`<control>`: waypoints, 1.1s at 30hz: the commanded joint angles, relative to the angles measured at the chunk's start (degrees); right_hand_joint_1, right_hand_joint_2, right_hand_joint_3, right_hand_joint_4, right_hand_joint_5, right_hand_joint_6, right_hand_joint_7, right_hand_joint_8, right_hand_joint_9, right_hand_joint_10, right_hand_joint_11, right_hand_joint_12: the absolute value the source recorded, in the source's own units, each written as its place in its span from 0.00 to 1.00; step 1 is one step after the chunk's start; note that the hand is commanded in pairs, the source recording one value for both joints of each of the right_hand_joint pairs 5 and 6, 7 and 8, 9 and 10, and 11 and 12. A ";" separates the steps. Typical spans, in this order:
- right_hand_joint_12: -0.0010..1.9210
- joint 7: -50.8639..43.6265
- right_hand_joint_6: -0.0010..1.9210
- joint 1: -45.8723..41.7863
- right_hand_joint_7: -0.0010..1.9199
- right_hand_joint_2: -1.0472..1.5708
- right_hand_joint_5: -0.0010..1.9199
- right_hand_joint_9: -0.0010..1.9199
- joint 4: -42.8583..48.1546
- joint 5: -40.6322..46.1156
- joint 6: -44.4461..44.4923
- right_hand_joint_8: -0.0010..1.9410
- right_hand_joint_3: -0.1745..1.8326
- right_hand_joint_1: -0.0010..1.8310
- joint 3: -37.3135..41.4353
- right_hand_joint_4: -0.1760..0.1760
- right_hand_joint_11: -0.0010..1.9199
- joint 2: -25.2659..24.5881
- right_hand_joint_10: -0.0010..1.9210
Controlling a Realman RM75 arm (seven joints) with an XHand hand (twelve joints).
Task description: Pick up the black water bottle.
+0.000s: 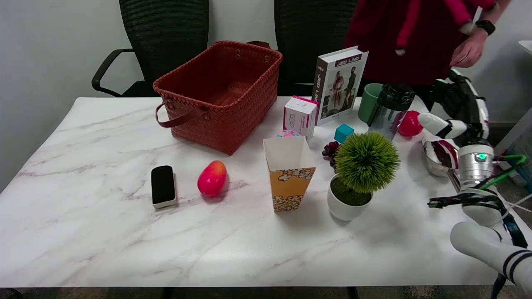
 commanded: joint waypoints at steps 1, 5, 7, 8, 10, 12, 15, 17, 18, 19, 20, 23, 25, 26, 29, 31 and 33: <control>0.24 3.94 0.14 9.52 0.26 0.27 0.14 0.27 -6.11 -2.99 -4.77 0.26 0.49 0.59 -9.32 0.50 0.24 0.32 0.27; 0.21 3.63 0.13 10.51 0.26 0.27 0.13 0.27 -6.39 -3.15 -5.88 0.26 0.48 0.59 -11.05 0.50 0.21 -0.25 0.27; 0.21 3.63 0.13 10.88 0.27 0.27 0.13 0.27 -6.69 -3.16 -6.04 0.26 0.47 0.59 -11.96 0.50 0.21 -0.39 0.27; 0.21 3.63 0.13 11.12 0.27 0.27 0.13 0.27 -6.76 -3.16 -6.27 0.26 0.47 0.59 -12.51 0.50 0.21 -0.47 0.27; 0.20 3.63 0.13 11.28 0.27 0.27 0.13 0.27 -6.76 -3.16 -6.51 0.26 0.47 0.59 -12.98 0.50 0.20 -0.63 0.27; 0.20 3.63 0.13 11.51 0.27 0.27 0.13 0.27 -6.84 -3.16 -6.59 0.26 0.47 0.59 -13.37 0.50 0.20 -0.87 0.27; 0.20 3.63 0.13 11.59 0.27 0.27 0.13 0.28 -6.92 -3.56 -6.59 0.26 0.47 0.59 -13.38 0.50 0.20 -1.03 0.28; 0.20 3.79 0.13 11.59 0.27 0.27 0.13 0.28 -7.00 -3.87 -6.59 0.26 0.47 0.59 -13.38 0.50 0.20 -1.11 0.28; 0.20 3.79 0.13 11.59 0.27 0.27 0.13 0.28 -7.00 -3.87 -6.59 0.26 0.47 0.59 -13.38 0.50 0.20 -1.11 0.28; 0.20 3.79 0.13 11.59 0.27 0.27 0.13 0.28 -7.00 -3.87 -6.59 0.27 0.47 0.59 -13.37 0.50 0.20 -1.11 0.28; 0.20 3.79 0.13 11.59 0.27 0.27 0.13 0.28 -7.00 -3.87 -6.59 0.27 0.47 0.59 -13.22 0.50 0.20 -1.11 0.28; 0.20 3.63 0.13 11.59 0.27 0.27 0.13 0.28 -7.00 -3.87 -6.59 0.27 0.46 0.60 -12.97 0.50 0.20 -1.11 0.28; 0.20 3.63 0.13 11.59 0.27 0.27 0.13 0.28 -7.08 -3.87 -6.59 0.27 0.46 0.60 -12.82 0.50 0.20 -1.11 0.28; 0.19 3.63 0.13 11.59 0.27 0.27 0.13 0.28 -7.08 -3.87 -6.59 0.27 0.46 0.60 -12.82 0.50 0.19 -1.11 0.28; 0.19 3.63 0.13 11.67 0.27 0.27 0.13 0.28 -7.24 -3.87 -6.59 0.27 0.46 0.60 -12.82 0.50 0.19 -1.11 0.28; 0.19 3.63 0.13 11.83 0.27 0.27 0.13 0.28 -7.40 -3.87 -6.59 0.27 0.46 0.60 -12.90 0.50 0.19 -1.11 0.28; 0.19 3.63 0.13 11.91 0.27 0.28 0.13 0.28 -7.48 -3.87 -6.59 0.27 0.45 0.60 -13.05 0.50 0.19 -1.11 0.28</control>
